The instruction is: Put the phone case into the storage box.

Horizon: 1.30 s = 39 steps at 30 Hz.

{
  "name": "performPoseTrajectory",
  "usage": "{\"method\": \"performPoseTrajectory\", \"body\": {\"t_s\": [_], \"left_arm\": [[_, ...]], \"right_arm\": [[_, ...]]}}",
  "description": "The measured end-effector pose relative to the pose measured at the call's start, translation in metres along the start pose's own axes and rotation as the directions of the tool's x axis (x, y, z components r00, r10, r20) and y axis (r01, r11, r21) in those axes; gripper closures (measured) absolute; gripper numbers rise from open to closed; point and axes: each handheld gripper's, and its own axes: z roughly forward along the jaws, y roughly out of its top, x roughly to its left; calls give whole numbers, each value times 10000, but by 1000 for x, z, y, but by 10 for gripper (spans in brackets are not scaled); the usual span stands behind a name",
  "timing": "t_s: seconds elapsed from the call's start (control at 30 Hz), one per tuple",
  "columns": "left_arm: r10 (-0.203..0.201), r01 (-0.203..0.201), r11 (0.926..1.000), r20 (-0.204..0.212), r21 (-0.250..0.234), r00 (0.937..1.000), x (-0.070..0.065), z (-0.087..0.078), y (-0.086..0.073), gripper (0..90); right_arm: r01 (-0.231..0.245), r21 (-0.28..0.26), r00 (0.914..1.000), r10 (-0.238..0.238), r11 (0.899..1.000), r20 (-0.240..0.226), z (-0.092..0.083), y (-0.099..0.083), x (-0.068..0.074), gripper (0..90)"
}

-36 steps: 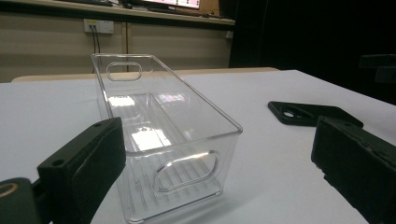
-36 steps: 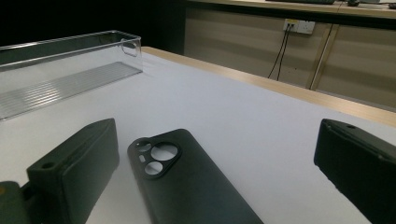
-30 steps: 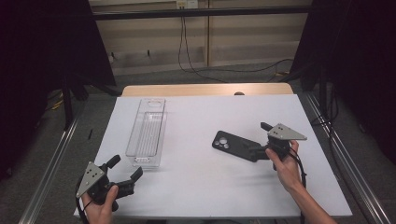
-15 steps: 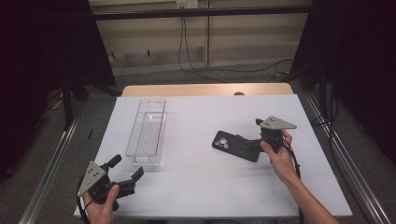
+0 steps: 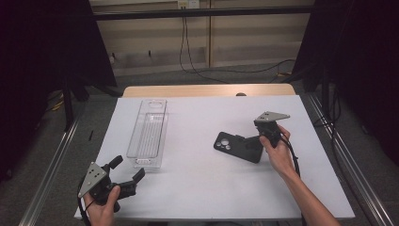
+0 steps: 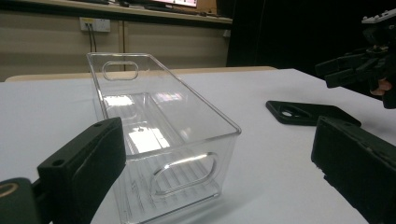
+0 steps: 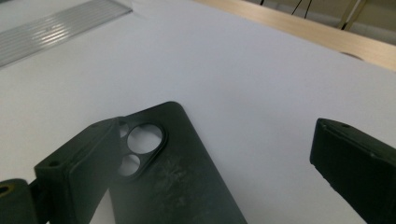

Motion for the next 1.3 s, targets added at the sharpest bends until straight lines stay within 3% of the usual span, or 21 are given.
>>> {"method": "performPoseTrajectory", "body": {"t_s": [0.13,0.37,0.5,0.6,0.67,0.73,0.8,0.93,0.97,1.03,1.1,1.13,1.2,1.27,1.3], "left_arm": [[23,-23,10000,11,56,10000,0,0,0,31],[5,-5,10000,16,59,10000,0,1,0,31],[13,-13,10000,22,71,10000,0,1,0,31],[-4,4,10000,28,31,10000,0,1,0,31],[15,-16,10000,46,48,10000,0,1,0,31],[-23,23,10000,42,65,10000,0,1,0,31],[16,-17,10000,47,60,10000,0,1,0,31],[29,-29,10000,59,71,10000,0,2,0,31],[2,-3,10000,57,77,10000,0,2,0,31],[-6,6,10000,65,71,10000,0,2,0,31],[-2,2,10000,75,71,10000,0,2,0,31],[-2,2,10000,75,71,10000,0,2,0,31],[-9,8,10000,76,95,10000,0,2,0,31],[14,-15,9999,74,115,10000,0,2,0,31],[34,-35,9999,77,122,10000,0,2,0,31]], "right_arm": [[74,616,9997,-60,9981,-226,3,3,-3,38],[86,1428,9939,72,9897,-1102,5,8,-5,29],[793,1793,9914,-588,9806,-1166,6,11,-3,26],[835,2194,9881,-523,9721,-1444,8,11,-4,25],[1097,2752,9830,-632,9551,-1724,13,8,-6,32],[1175,2860,9823,-691,9510,-1739,14,7,-7,35],[1422,3158,9756,-789,9381,-2050,18,8,-9,42],[1621,3316,9727,-940,9294,-2121,20,11,-9,38],[1837,3605,9681,-1046,9145,-2279,22,12,-9,58],[1865,3712,9667,-1026,9096,-2343,23,13,-9,60],[2078,4037,9605,-1076,8910,-2568,28,12,-8,54],[2078,4037,9605,-1076,8910,-2568,28,12,-8,54],[2272,4184,9566,-1211,8794,-2649,33,9,-7,48],[2235,4234,9570,-1151,8779,-2663,34,9,-7,47],[2380,4306,9533,-1246,8706,-2751,36,7,-6,50]]}}
